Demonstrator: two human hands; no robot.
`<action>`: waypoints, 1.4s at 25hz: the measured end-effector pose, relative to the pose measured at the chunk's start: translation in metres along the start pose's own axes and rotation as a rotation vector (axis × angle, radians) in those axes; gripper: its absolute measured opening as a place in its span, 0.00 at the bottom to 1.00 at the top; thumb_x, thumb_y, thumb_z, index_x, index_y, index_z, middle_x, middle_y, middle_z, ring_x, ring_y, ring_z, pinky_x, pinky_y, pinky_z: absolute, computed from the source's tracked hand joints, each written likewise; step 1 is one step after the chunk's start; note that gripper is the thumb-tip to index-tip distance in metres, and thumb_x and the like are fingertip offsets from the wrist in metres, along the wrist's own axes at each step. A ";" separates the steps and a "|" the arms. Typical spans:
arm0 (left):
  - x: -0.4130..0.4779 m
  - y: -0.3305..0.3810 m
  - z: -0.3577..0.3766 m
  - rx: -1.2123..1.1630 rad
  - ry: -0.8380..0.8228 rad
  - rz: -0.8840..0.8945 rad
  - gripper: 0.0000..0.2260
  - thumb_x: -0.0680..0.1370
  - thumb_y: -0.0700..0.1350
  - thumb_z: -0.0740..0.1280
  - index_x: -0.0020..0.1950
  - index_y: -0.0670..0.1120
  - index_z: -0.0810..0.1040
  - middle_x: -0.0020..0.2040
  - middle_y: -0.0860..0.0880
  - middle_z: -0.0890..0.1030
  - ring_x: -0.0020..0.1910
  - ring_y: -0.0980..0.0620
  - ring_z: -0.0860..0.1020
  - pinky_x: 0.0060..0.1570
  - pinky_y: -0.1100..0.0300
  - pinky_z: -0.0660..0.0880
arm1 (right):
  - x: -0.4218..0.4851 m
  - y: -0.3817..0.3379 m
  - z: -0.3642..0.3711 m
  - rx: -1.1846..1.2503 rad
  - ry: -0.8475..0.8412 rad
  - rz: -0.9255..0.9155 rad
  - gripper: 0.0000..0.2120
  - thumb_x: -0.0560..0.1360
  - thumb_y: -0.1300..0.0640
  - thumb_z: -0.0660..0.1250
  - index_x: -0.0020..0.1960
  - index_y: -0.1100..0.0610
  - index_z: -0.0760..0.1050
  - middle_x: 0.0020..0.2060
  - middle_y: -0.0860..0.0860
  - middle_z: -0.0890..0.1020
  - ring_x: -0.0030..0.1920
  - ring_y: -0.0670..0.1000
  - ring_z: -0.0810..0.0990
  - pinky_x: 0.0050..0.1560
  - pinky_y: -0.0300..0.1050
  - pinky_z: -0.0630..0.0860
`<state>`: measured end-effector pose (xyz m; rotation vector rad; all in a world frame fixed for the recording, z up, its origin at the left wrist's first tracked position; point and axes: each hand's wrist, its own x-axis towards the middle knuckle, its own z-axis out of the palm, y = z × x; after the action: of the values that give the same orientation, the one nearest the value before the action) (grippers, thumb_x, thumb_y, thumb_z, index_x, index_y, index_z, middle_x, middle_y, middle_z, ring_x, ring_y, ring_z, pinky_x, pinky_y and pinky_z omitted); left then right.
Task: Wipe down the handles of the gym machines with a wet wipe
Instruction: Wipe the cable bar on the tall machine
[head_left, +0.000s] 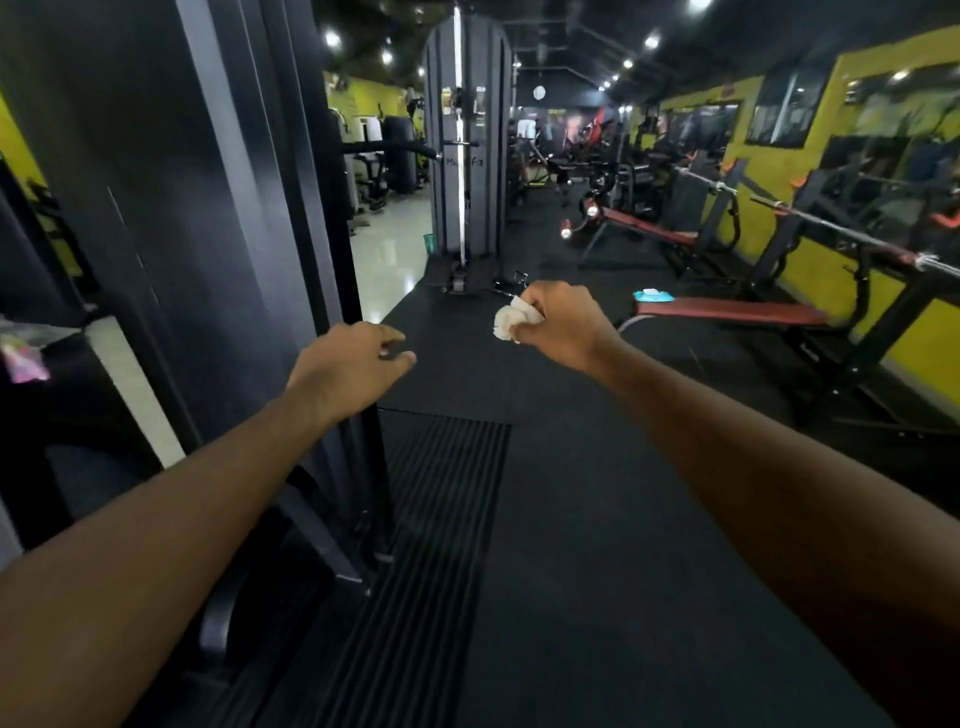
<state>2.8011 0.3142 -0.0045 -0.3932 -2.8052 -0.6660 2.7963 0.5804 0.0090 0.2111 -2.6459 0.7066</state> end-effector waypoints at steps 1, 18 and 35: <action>0.024 -0.004 0.013 -0.003 0.002 -0.024 0.21 0.77 0.61 0.64 0.67 0.56 0.77 0.60 0.55 0.82 0.59 0.52 0.79 0.59 0.53 0.75 | 0.023 0.018 0.011 0.035 0.006 0.012 0.08 0.70 0.53 0.70 0.43 0.57 0.76 0.37 0.48 0.80 0.39 0.48 0.77 0.33 0.40 0.68; 0.512 -0.093 0.199 -0.058 0.032 -0.264 0.19 0.75 0.62 0.65 0.63 0.57 0.79 0.57 0.54 0.83 0.56 0.50 0.80 0.59 0.51 0.76 | 0.485 0.269 0.206 0.461 -0.118 0.120 0.10 0.75 0.55 0.68 0.56 0.54 0.79 0.45 0.46 0.82 0.48 0.49 0.81 0.52 0.52 0.80; 1.086 -0.128 0.310 0.000 0.543 -0.374 0.18 0.78 0.60 0.63 0.64 0.55 0.78 0.54 0.55 0.84 0.52 0.53 0.81 0.52 0.52 0.79 | 1.064 0.479 0.348 0.735 -0.149 0.007 0.05 0.75 0.53 0.70 0.48 0.54 0.79 0.44 0.50 0.83 0.48 0.52 0.82 0.50 0.55 0.80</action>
<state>1.6941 0.5710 -0.0189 0.2871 -2.3621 -0.7139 1.5950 0.7706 -0.0476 0.4637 -2.3929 1.6956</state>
